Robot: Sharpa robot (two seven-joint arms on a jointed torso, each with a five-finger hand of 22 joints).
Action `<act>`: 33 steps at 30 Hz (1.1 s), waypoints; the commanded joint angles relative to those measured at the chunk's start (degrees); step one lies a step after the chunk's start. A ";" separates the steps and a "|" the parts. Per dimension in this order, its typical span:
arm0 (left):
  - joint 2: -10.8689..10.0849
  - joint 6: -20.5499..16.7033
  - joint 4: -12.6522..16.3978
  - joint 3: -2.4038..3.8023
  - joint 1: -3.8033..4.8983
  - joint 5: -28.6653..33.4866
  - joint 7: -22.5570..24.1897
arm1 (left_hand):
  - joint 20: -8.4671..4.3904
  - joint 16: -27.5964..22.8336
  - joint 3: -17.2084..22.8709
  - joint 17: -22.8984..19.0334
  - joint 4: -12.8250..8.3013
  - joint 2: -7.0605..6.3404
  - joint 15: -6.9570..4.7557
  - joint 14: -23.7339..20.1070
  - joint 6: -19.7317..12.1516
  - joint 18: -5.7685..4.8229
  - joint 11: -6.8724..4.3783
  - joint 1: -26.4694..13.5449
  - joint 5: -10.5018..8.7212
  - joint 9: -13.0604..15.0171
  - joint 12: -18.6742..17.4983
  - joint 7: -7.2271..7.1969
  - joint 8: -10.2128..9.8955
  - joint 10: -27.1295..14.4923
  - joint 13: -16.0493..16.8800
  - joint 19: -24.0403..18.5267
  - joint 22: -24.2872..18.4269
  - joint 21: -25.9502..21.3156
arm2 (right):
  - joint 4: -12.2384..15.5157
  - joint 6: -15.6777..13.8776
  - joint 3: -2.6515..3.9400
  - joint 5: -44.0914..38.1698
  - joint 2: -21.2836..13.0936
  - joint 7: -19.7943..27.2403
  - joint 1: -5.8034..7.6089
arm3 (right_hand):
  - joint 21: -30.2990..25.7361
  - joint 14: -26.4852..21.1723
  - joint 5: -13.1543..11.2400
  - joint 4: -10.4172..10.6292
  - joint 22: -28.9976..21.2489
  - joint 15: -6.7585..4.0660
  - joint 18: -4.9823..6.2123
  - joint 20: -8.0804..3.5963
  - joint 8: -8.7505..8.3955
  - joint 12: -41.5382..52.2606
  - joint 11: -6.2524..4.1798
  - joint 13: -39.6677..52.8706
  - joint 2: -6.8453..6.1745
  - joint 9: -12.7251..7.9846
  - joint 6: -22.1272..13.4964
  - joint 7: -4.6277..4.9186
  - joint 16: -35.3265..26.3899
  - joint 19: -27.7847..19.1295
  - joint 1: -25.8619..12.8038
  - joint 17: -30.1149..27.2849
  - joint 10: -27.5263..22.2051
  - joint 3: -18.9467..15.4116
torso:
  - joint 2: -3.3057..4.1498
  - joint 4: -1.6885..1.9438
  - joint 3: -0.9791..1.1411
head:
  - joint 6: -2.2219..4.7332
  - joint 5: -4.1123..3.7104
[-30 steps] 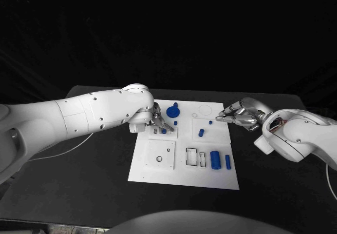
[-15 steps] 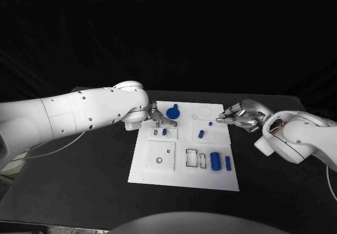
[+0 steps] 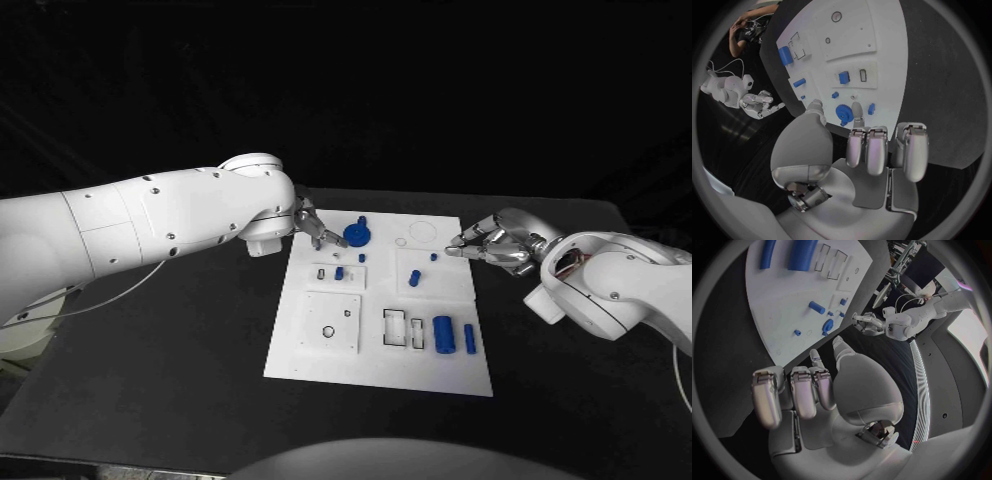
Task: Assemble the parts on the task board
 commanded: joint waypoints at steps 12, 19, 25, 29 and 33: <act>2.97 1.37 -8.40 -0.66 0.09 -2.12 1.07 | -0.42 0.15 2.27 15.10 -0.04 2.70 -0.70 6.07 0.51 -0.43 -0.52 2.47 2.14 -0.02 -0.04 -0.60 -0.89 6.15 15.08 5.82 15.10 0.14 | 0.07 0.57 -0.02 -0.24 0.19 0.18 -0.08 | 0.26 6.08 -0.13 0.18 15.10 0.48 -0.38 0.47 -0.09 -0.18 0.28 15.08 0.42 0.01 0.15 0.22 0.23 6.00 0.00 15.10 6.00 0.00 | 0.09 -0.09 -0.05 | 0.27 0.24; 4.96 1.27 -12.46 -0.73 -0.59 -2.17 2.16 | -0.46 0.15 2.55 15.10 -0.04 3.23 -0.73 6.07 0.57 -0.43 -0.53 2.50 2.14 -0.03 -0.04 -0.59 -1.09 6.15 15.08 5.82 15.10 0.14 | 0.13 0.57 -0.02 -0.24 0.12 0.16 -0.08 | 0.26 6.08 -0.13 0.18 15.10 0.48 -0.38 0.47 -0.09 -0.18 0.28 15.08 0.42 0.01 0.15 0.22 0.23 6.00 0.00 15.10 6.00 0.00 | 0.10 -0.06 -0.05 | 0.31 0.17; 6.85 1.62 -16.01 -0.75 -1.79 -2.18 4.08 | -0.50 0.15 3.03 15.10 -0.08 4.03 -0.75 6.07 0.56 -0.43 -0.52 2.74 1.93 -0.06 -0.04 -0.57 -1.48 6.15 15.08 5.82 15.10 0.14 | 0.22 0.53 -0.02 -0.24 0.15 0.17 -0.08 | 0.26 6.08 -0.13 0.18 15.10 0.48 -0.38 0.47 -0.09 -0.18 0.28 15.08 0.42 0.01 0.15 0.22 0.23 6.00 0.00 15.10 6.00 0.00 | 0.09 -0.07 -0.02 | 0.40 0.23; 7.44 2.63 -17.05 -0.76 -2.17 -2.18 4.59 | -0.51 0.15 2.95 15.10 -0.07 3.89 -0.75 6.07 0.53 -0.43 -0.51 2.64 1.87 -0.07 -0.04 -0.55 -1.56 6.15 15.08 5.82 15.10 0.14 | 0.25 0.55 -0.02 -0.24 0.15 0.14 -0.08 | 0.26 6.08 -0.13 0.18 15.10 0.48 -0.38 0.47 -0.09 -0.18 0.28 15.08 0.42 0.01 0.15 0.22 0.23 6.00 0.00 15.10 6.00 0.00 | 0.04 -0.10 -0.02 | 0.30 0.19; 7.99 3.52 -18.14 -0.77 -2.50 -2.25 4.53 | -0.52 0.15 3.01 15.10 -0.08 4.01 -0.74 6.07 0.46 -0.43 -0.49 2.65 1.77 -0.09 -0.04 -0.53 -1.68 6.15 15.08 5.82 15.10 0.14 | 0.32 0.53 -0.02 -0.24 0.09 0.13 -0.08 | 0.26 6.08 -0.13 0.18 15.10 0.48 -0.38 0.47 -0.09 -0.18 0.28 15.08 0.42 0.01 0.15 0.22 0.23 6.00 0.00 15.10 6.00 0.00 | 0.04 0.01 0.04 | 0.24 0.19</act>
